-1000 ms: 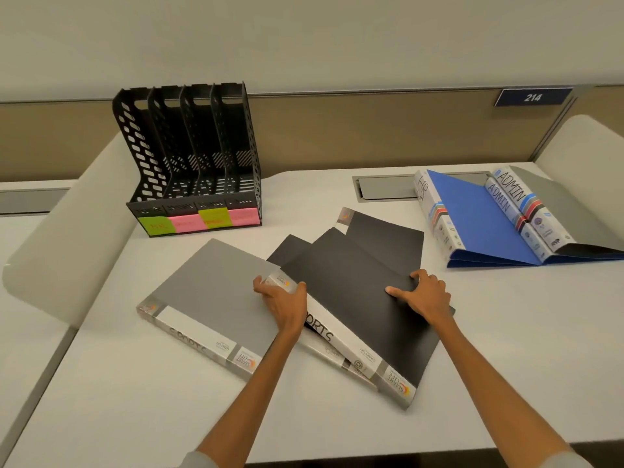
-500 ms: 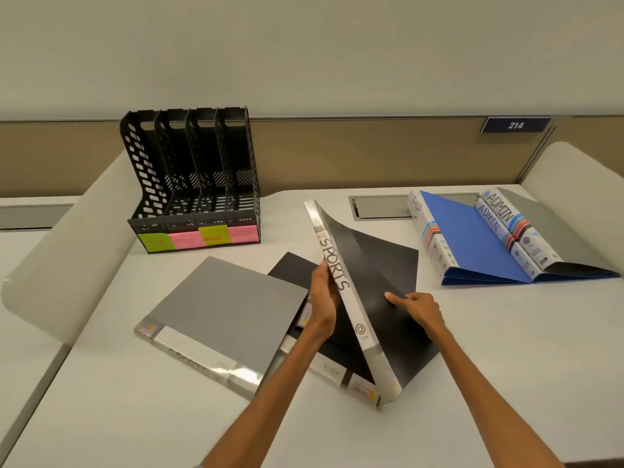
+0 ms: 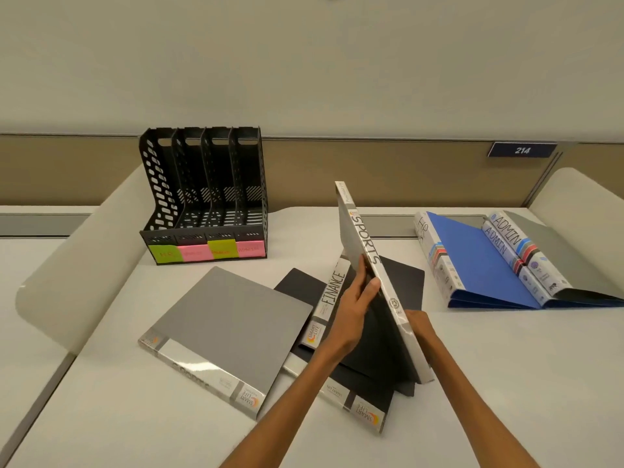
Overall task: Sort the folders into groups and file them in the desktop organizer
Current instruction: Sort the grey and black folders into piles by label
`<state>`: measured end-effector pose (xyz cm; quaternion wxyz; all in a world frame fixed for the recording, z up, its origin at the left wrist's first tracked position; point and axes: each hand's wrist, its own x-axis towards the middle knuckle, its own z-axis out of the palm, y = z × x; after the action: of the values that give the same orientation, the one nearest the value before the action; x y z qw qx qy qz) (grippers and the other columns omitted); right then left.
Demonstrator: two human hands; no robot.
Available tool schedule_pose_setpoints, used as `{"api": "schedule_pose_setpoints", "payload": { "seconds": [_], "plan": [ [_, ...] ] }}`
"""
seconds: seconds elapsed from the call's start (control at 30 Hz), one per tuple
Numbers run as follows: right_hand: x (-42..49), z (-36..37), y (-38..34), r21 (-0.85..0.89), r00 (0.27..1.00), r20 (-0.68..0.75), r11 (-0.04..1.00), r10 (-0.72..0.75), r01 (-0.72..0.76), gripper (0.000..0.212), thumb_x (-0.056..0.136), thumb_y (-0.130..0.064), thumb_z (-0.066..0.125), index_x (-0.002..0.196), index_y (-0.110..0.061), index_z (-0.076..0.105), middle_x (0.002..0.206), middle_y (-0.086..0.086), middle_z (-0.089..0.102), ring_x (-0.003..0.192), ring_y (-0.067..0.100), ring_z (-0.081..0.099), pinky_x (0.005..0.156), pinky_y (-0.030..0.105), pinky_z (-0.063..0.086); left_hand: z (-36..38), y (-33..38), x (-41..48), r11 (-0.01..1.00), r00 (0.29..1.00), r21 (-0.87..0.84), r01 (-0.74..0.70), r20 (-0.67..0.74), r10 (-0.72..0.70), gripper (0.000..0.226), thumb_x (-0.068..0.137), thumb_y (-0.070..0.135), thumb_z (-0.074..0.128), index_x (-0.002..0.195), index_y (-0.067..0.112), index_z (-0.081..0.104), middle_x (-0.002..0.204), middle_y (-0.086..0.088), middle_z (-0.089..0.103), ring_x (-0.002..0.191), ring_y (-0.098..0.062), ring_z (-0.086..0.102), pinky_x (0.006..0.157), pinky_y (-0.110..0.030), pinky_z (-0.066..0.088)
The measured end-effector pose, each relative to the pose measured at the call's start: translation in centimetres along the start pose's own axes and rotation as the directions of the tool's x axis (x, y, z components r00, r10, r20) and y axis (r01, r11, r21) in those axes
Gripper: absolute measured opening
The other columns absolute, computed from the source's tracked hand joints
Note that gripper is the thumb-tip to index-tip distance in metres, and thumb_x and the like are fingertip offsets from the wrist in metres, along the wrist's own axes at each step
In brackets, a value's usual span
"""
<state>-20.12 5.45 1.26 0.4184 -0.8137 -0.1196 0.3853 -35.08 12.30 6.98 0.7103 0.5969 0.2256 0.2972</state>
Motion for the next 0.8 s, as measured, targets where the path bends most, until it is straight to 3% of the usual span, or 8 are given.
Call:
{"api": "schedule_pose_setpoints", "payload": {
  "seconds": [0.07,0.13,0.2,0.3,0.4,0.53,0.67,0.8],
  "plan": [
    [0.6,0.1,0.6,0.058,0.999,-0.004,0.997,-0.041,0.042,0.024,0.090,-0.034,0.066,0.085,-0.011,0.060,0.090,0.014,0.064,0.079,0.021,0.060,0.090,0.041,0.048,0.0,0.1,0.1,1.000,1.000,-0.017,-0.021,-0.001,0.021,0.049,0.094,0.039,0.045,0.139,0.047,0.026,0.133,0.022,0.047,0.124,-0.008,0.051,0.103,-0.031,0.046],
    [1.7,-0.1,1.4,0.114,0.998,-0.023,0.991,-0.065,0.067,0.060,0.069,-0.060,0.072,0.100,-0.009,0.063,0.102,0.016,0.066,0.094,0.030,0.063,0.096,0.046,0.050,0.0,0.3,0.3,0.999,0.999,-0.046,-0.030,-0.020,0.029,0.046,0.099,0.031,0.043,0.140,0.045,0.026,0.132,0.022,0.048,0.122,-0.006,0.052,0.103,-0.033,0.047],
    [2.7,-0.3,1.8,0.156,0.998,-0.033,0.986,-0.051,0.056,0.075,0.060,-0.071,0.071,0.103,-0.010,0.062,0.102,0.013,0.067,0.098,0.033,0.063,0.096,0.050,0.050,0.1,0.5,0.6,0.997,0.997,-0.078,-0.027,-0.069,0.022,0.044,0.101,0.029,0.041,0.142,0.038,0.031,0.134,0.012,0.051,0.119,-0.010,0.056,0.097,-0.035,0.052],
    [2.2,-0.5,1.2,0.224,0.994,-0.108,0.973,-0.023,0.047,0.057,0.074,-0.065,0.069,0.094,-0.014,0.057,0.101,0.009,0.064,0.100,0.030,0.059,0.095,0.046,0.047,-0.1,0.4,1.0,0.997,0.994,-0.072,-0.024,-0.106,0.017,0.040,0.102,0.031,0.036,0.140,0.023,0.043,0.130,-0.006,0.059,0.115,-0.021,0.061,0.088,-0.034,0.057],
    [2.7,-0.8,1.3,0.256,0.977,-0.210,0.962,-0.045,0.099,0.040,0.084,-0.059,0.063,0.082,-0.021,0.051,0.094,0.003,0.060,0.097,0.027,0.055,0.095,0.047,0.043,-1.1,-0.4,1.3,0.999,0.986,-0.046,-0.015,-0.164,0.007,0.026,0.104,0.028,0.034,0.125,0.022,0.050,0.106,-0.008,0.065,0.094,-0.019,0.067,0.076,-0.027,0.058],
    [2.8,-1.3,1.2,0.298,0.934,-0.351,0.938,-0.067,0.180,0.038,0.084,-0.058,0.065,0.090,-0.021,0.056,0.097,0.001,0.059,0.096,0.024,0.056,0.095,0.048,0.049,-2.6,-1.5,1.9,0.999,0.971,-0.013,0.049,-0.235,-0.051,0.031,0.104,0.031,0.037,0.123,0.010,0.050,0.091,-0.009,0.062,0.074,-0.014,0.068,0.062,-0.020,0.054],
    [3.2,-2.2,0.3,0.279,0.881,-0.464,0.928,-0.094,0.246,0.044,0.083,-0.057,0.066,0.109,-0.024,0.051,0.123,0.004,0.055,0.114,0.025,0.054,0.092,0.051,0.053,-4.0,-2.1,2.4,0.989,0.938,0.033,0.142,-0.324,-0.124,0.028,0.104,0.030,0.040,0.123,0.012,0.050,0.110,-0.006,0.063,0.087,-0.014,0.065,0.064,-0.020,0.051],
    [3.9,-3.0,-1.3,0.262,0.838,-0.538,0.926,-0.092,0.270,0.044,0.087,-0.053,0.064,0.113,-0.020,0.053,0.123,0.005,0.058,0.114,0.025,0.056,0.089,0.048,0.055,-4.8,-3.2,2.5,0.967,0.929,0.011,0.254,-0.282,-0.241,0.040,0.094,0.025,0.062,0.128,0.013,0.046,0.122,-0.002,0.060,0.094,-0.017,0.066,0.062,-0.020,0.054]
  ]
}}
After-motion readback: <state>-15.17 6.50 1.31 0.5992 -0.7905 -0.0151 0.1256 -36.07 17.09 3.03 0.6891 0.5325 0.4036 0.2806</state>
